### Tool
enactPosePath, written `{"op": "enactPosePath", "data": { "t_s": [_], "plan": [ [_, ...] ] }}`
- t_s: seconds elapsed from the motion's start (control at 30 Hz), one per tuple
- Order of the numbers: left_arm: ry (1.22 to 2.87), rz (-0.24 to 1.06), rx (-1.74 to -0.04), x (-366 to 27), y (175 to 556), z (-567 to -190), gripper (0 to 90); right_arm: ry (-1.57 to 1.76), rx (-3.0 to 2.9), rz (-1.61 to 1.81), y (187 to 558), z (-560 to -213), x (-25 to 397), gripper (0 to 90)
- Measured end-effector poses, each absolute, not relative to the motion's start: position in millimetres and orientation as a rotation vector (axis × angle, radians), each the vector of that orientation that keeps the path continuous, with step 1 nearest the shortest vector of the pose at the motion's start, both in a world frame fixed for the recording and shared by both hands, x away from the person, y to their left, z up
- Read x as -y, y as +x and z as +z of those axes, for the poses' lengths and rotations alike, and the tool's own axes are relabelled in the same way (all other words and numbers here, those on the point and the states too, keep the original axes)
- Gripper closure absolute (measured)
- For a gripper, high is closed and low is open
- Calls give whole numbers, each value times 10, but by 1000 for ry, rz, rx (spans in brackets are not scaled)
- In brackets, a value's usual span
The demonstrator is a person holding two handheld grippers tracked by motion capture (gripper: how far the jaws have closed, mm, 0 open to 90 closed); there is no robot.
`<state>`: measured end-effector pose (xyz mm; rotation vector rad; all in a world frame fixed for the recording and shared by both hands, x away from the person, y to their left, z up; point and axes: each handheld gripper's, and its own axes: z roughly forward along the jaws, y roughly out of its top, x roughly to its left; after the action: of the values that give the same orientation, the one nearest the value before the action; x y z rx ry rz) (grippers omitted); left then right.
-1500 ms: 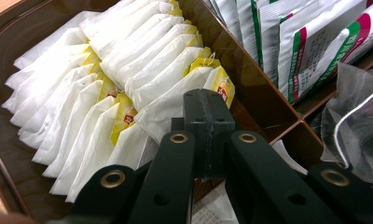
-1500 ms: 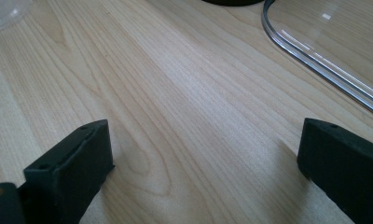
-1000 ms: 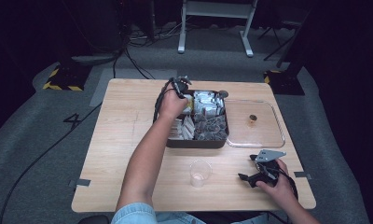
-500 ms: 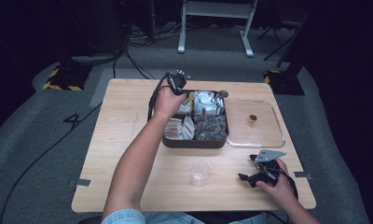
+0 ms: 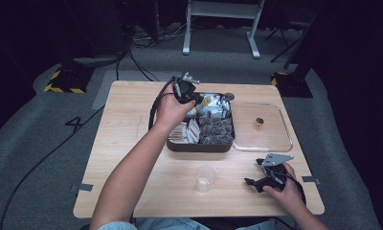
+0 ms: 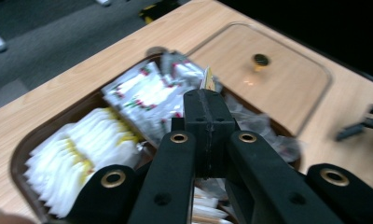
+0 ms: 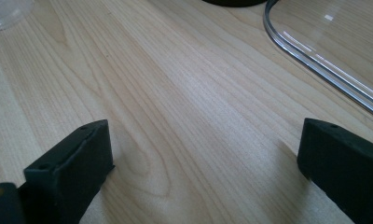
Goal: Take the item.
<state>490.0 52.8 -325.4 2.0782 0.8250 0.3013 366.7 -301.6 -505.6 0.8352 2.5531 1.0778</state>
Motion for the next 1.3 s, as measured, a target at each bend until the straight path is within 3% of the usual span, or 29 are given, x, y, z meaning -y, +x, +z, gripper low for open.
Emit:
{"op": "enactPosePath", "data": {
  "t_s": [0.5, 1.3],
  "plan": [
    [2097, 269, -562, -517, 4080, -3032, 900, 835, -2554, 1078, 3667, -5057, 3016, 33],
    [2084, 147, -413, -630, 3491, -3346, 900, 837, -2553, 1079, 3667, -5057, 3016, 33]
  ]
}}
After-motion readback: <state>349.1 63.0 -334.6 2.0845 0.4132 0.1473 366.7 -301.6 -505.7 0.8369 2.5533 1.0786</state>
